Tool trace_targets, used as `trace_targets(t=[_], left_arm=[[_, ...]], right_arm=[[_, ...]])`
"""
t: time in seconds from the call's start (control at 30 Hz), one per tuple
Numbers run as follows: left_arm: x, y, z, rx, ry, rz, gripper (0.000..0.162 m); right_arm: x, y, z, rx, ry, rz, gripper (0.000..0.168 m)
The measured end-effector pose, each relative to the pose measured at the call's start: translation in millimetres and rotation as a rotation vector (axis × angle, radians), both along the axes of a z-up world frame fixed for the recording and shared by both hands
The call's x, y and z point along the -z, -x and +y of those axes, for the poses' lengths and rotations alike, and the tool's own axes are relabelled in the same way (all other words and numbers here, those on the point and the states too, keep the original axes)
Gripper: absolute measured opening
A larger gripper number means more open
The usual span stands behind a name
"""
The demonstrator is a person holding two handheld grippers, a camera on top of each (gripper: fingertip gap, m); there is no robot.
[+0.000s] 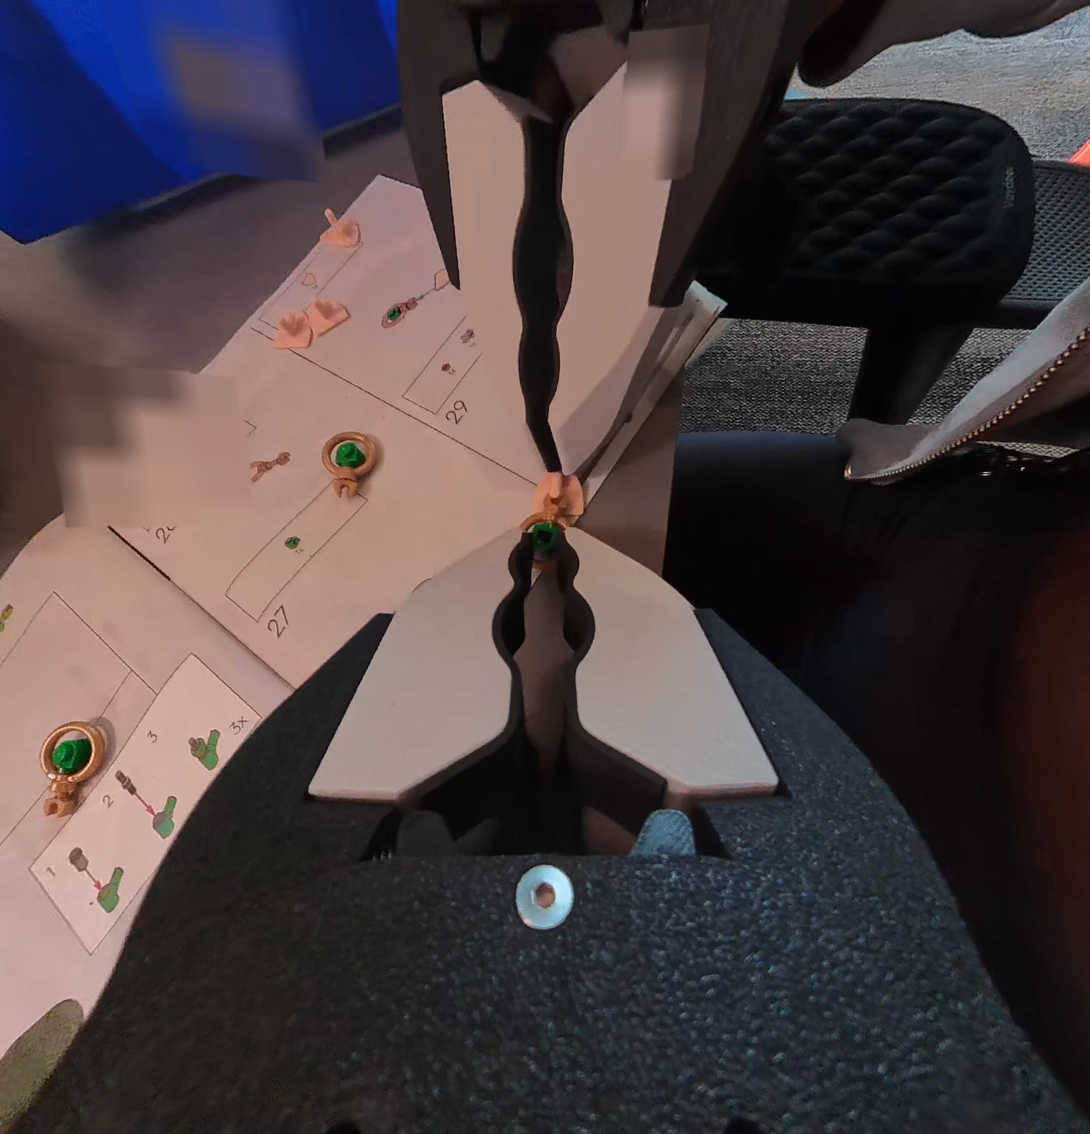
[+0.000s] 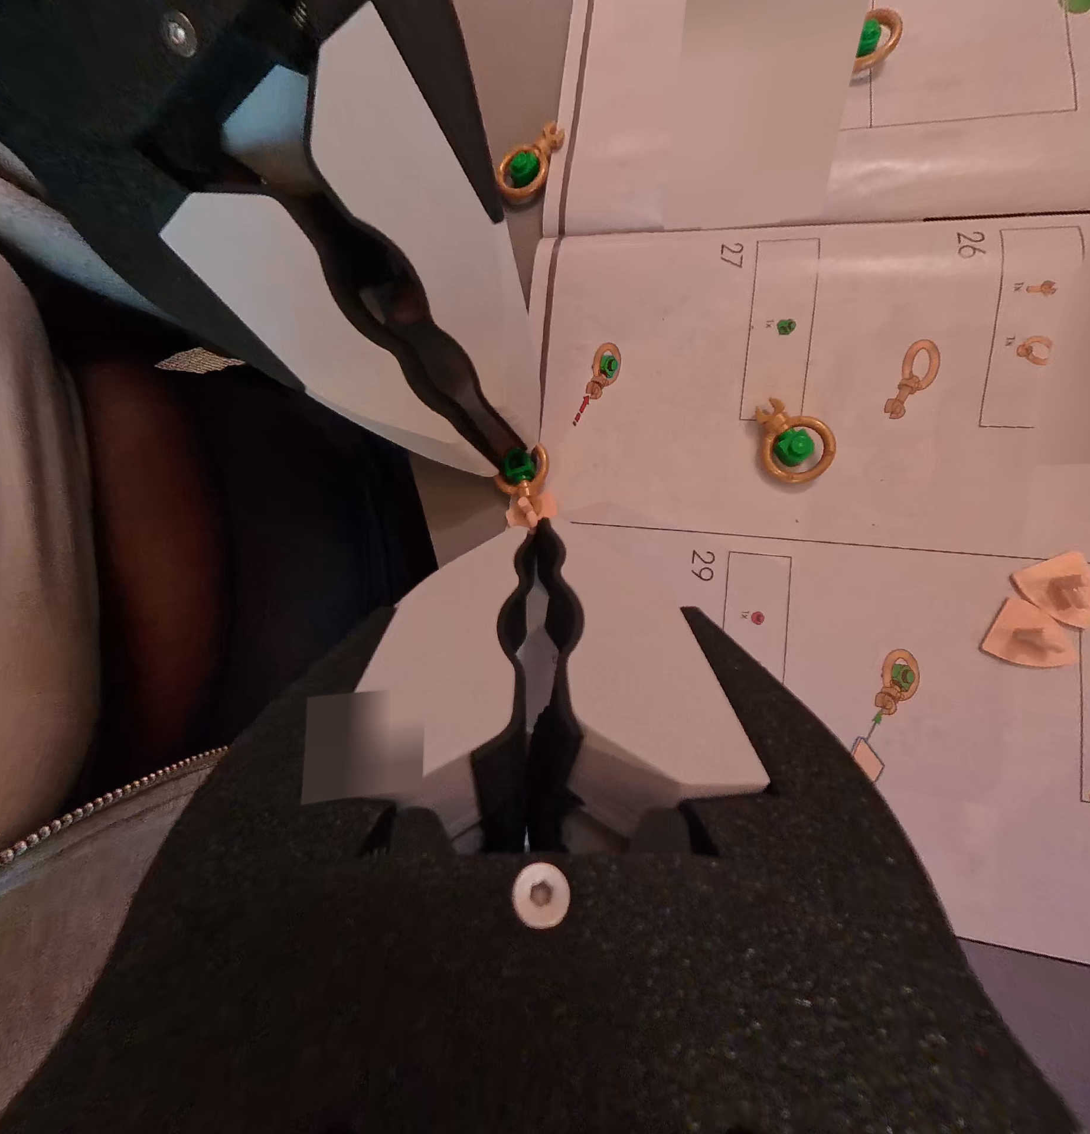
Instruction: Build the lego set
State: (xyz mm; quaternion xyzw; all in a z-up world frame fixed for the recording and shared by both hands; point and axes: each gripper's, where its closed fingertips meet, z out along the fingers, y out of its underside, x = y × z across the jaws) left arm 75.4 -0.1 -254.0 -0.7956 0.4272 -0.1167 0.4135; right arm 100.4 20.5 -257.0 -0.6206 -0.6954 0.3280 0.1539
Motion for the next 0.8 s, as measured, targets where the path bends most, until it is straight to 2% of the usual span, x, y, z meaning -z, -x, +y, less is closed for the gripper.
trace_targets(t=[0.13, 0.4, 0.57, 0.7, 0.8], left_arm=[[-3.4, 0.3, -1.9, 0.000, 0.002, -0.013, 0.012], [2.6, -0.4, -2.4, 0.001, 0.022, 0.001, 0.003], [0.8, -3.4, -4.6, 0.008, 0.030, -0.008, 0.004], [-11.8, 10.3, 4.4, 0.011, -0.029, 0.027, 0.015], [2.0, 11.0, 1.1, 0.070, 0.068, 0.061, 0.023]], right_arm=[[3.0, -1.0, -2.0, -0.012, 0.006, -0.012, 0.004], [4.3, 0.8, -3.5, 0.052, 0.011, -0.016, 0.003], [4.3, 1.8, -3.0, 0.113, 0.001, -0.020, 0.003], [4.1, 1.5, -3.1, 0.147, 0.011, -0.013, 0.003], [3.9, 0.7, -3.6, 0.176, 0.010, -0.012, 0.003]])
